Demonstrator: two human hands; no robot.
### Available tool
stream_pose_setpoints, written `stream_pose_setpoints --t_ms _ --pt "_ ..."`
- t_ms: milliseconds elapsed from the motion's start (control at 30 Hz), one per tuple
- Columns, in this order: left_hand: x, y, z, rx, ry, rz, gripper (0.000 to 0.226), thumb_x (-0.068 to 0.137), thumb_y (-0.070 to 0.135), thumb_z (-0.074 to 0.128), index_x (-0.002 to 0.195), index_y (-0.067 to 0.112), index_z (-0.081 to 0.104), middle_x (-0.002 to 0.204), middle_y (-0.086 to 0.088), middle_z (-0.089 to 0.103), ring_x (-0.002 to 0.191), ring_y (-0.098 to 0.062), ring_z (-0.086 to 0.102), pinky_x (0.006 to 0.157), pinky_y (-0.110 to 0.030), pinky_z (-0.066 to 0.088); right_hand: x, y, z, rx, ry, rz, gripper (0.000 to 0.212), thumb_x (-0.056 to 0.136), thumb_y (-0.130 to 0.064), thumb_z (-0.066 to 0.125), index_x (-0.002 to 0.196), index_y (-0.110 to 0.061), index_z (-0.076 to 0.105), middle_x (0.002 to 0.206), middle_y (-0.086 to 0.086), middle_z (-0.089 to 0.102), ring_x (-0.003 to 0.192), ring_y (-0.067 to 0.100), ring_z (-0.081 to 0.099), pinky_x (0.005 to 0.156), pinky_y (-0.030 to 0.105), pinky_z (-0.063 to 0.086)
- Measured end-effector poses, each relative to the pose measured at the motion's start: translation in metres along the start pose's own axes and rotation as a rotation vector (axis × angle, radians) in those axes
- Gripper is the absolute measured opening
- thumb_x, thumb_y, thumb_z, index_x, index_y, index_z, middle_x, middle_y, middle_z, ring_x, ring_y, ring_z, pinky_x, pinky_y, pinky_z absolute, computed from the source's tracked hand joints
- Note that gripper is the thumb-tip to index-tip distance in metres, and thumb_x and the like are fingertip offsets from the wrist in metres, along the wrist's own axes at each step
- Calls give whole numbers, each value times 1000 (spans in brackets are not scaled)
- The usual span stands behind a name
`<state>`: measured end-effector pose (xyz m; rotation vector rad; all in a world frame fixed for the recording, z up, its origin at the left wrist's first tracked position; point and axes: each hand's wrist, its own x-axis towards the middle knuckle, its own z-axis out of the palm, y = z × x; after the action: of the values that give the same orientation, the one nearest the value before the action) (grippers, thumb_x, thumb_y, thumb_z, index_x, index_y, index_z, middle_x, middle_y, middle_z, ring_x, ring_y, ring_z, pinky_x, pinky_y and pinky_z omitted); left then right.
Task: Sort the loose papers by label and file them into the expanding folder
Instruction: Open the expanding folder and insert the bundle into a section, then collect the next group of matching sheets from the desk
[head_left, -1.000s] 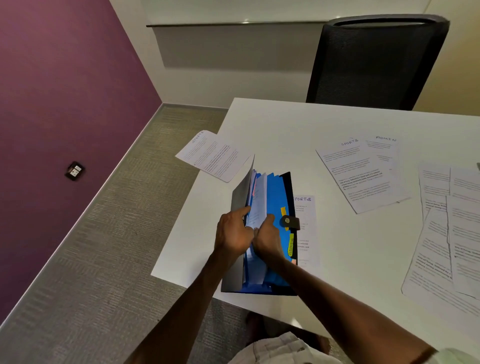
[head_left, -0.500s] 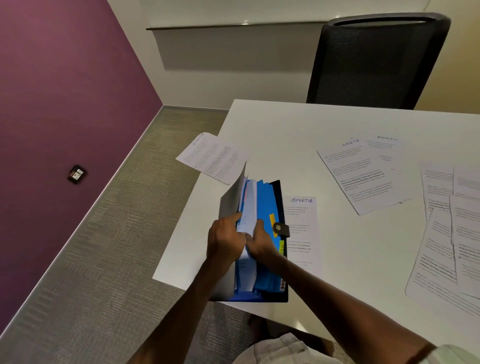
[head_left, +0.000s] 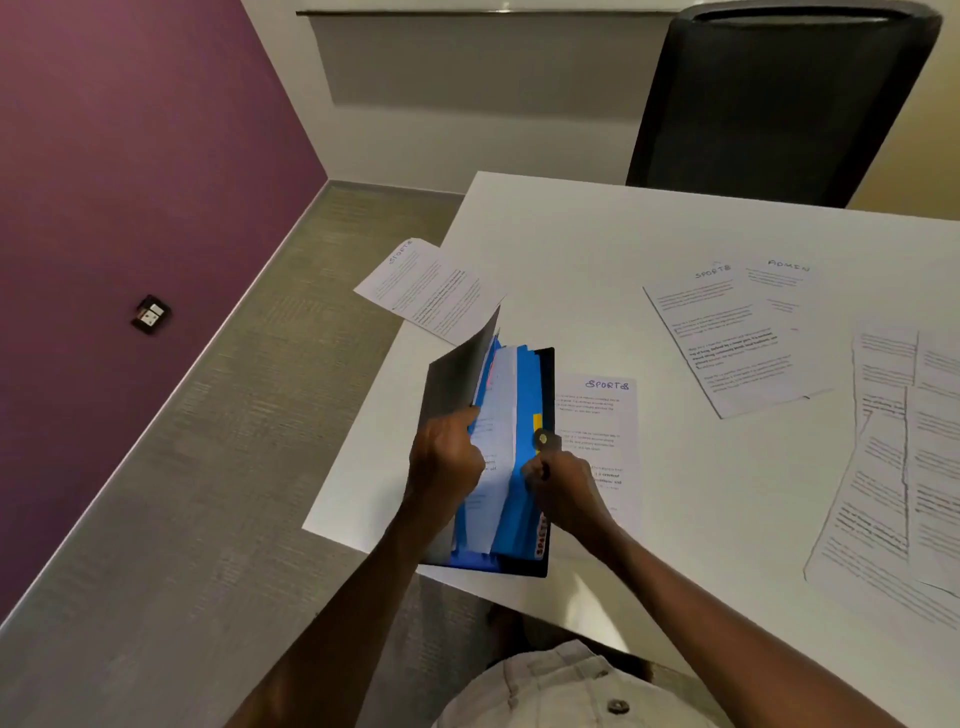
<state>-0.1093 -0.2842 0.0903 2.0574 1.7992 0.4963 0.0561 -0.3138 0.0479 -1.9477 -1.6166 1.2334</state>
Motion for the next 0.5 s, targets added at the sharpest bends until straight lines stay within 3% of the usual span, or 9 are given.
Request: stream_pose_setpoints --t_ms 100,167,233,333,500 --pt "6 9 2 13 -66 -135 43 81 -5 62 122 10 67 109 -12 71 99 -30 67 85 -36 55 2 17 -13 29 73 63 24 85 -10 52 62 -4 55 64 12 65 61 27 65 58 41 53" --pt "9 7 6 22 -82 -164 43 84 -4 56 123 10 65 110 -12 70 102 -31 66 88 -39 54 0 25 -21 67 86 84 20 84 -11 55 68 -7 65 67 5 69 57 20 67 55 32 54" --pt "7 3 11 46 -40 -6 34 79 -5 72 112 1 69 99 -18 72 89 -33 70 80 -40 59 -4 33 -30 114 81 115 20 85 -10 56 70 -13 68 72 0 72 52 12 65 49 18 48" --pt "-3 -18 36 124 23 261 37 63 3 91 91 -10 71 77 -22 71 64 -30 72 63 -33 60 -12 53 -42 170 111 171 18 87 -13 59 73 -12 69 76 -1 73 51 10 65 49 16 45" --pt "-5 -21 50 123 -54 249 35 63 3 90 90 -5 70 76 -18 70 63 -28 71 59 -32 59 -33 86 -61 237 173 294 15 87 -12 62 76 -9 72 74 -2 73 53 12 65 53 21 45"
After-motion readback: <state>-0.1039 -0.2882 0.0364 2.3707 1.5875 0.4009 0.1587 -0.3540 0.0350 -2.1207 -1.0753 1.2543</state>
